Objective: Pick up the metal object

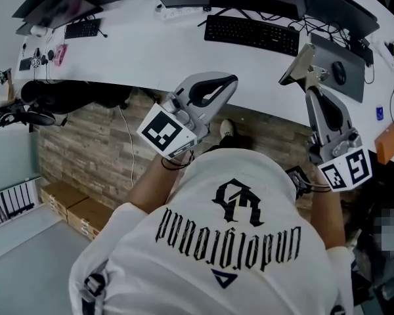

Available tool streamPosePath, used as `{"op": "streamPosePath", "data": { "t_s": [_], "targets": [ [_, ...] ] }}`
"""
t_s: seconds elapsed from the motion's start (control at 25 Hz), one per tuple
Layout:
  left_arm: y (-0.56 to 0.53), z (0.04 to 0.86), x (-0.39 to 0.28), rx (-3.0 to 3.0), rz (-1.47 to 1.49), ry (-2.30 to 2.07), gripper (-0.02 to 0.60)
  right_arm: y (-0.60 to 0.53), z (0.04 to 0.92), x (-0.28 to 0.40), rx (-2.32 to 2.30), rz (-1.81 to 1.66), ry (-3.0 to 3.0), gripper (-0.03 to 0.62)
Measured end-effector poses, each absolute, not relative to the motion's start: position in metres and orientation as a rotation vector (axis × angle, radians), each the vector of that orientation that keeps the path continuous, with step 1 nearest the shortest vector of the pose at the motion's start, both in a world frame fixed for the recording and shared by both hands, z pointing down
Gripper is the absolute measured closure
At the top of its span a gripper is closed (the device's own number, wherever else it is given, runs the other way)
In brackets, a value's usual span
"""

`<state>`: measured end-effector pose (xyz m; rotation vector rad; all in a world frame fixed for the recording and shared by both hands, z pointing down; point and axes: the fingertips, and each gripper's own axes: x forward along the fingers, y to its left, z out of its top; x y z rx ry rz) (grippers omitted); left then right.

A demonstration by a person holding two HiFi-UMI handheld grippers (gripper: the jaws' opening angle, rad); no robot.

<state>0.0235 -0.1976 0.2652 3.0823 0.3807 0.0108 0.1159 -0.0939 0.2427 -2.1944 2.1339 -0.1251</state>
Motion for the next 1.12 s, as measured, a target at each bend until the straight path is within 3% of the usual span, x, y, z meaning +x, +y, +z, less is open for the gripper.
{"op": "streamPosePath", "data": {
  "t_s": [0.56,1.12],
  "targets": [
    [-0.018,0.275,-0.006,3.12,0.041,0.385,0.566,0.088,0.26,0.086,-2.184,-0.12,2.129,0.579],
    [0.018,0.26,-0.043,3.12,0.09,0.415,0.566,0.119,0.255,0.05,-2.199,-0.146,2.102,0.579]
  ]
}}
